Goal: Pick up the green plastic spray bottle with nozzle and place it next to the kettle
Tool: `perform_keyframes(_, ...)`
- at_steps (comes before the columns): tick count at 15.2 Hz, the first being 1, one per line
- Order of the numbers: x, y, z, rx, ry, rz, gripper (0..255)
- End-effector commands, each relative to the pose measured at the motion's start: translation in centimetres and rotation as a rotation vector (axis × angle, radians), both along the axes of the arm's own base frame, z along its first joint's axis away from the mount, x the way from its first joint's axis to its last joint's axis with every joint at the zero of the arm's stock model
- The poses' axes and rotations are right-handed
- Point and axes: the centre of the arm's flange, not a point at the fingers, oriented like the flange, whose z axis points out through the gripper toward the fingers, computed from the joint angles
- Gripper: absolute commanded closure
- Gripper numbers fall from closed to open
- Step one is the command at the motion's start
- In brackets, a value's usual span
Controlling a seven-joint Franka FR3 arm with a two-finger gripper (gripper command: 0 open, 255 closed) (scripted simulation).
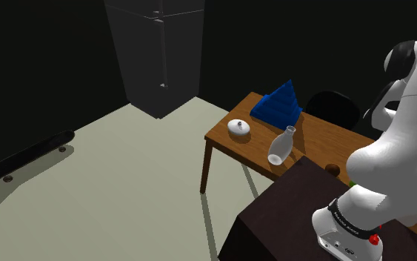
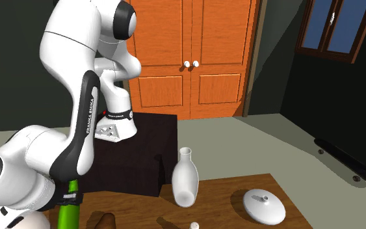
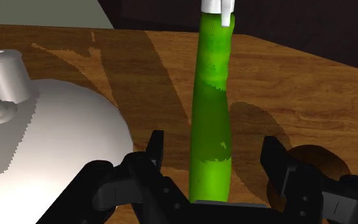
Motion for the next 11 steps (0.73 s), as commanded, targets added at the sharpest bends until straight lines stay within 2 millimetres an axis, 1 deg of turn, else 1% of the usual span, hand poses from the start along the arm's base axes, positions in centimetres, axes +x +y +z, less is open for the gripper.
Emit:
perform_keyframes(1, 0.0, 0.0, -0.1, 0.001, 0.0, 0.0, 0)
perform_keyframes(4, 0.0, 0.1, 0.0, 0.0, 0.0, 0.0, 0)
perform_keyframes(8, 0.8, -2.3, 4.3, 0.0, 0.0, 0.0, 0)
perform_keyframes(11, 0.8, -2.3, 4.3, 0.0, 0.0, 0.0, 0)
